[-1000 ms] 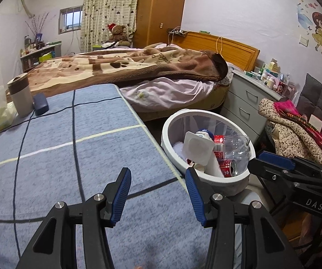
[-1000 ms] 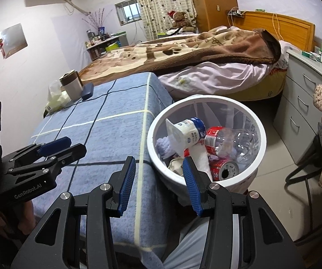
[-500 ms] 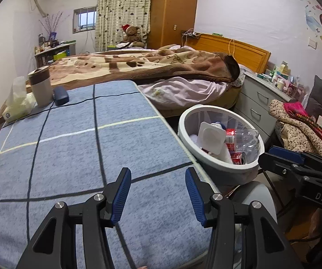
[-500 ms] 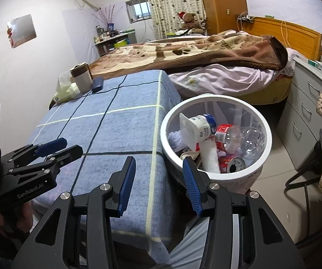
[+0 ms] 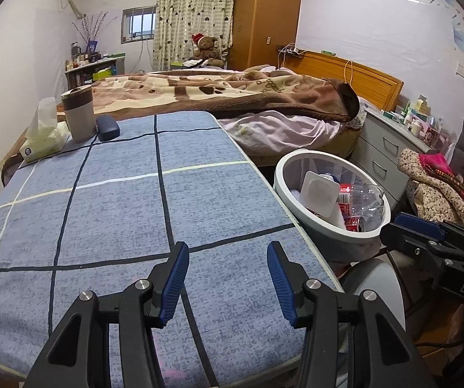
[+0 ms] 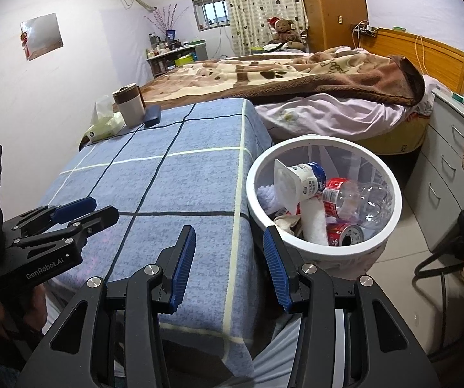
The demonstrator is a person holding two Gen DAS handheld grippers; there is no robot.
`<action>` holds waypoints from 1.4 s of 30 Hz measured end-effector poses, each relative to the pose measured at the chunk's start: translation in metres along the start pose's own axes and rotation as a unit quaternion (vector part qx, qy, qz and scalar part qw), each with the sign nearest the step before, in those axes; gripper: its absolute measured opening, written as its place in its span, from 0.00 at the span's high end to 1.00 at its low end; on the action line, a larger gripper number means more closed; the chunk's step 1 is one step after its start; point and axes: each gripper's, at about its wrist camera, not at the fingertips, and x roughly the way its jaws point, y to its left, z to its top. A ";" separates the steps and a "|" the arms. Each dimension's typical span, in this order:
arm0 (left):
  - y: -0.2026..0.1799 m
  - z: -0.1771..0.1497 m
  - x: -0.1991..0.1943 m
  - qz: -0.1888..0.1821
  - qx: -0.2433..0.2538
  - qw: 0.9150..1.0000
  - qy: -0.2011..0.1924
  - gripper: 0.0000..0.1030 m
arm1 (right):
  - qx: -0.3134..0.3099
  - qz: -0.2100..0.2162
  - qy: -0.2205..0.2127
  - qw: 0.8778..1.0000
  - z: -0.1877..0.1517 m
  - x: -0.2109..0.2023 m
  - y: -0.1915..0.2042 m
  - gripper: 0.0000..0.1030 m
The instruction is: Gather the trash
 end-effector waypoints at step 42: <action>0.001 0.001 -0.001 0.008 -0.002 1.000 0.002 0.51 | -0.001 0.001 0.002 1.000 -0.001 0.006 0.007 0.56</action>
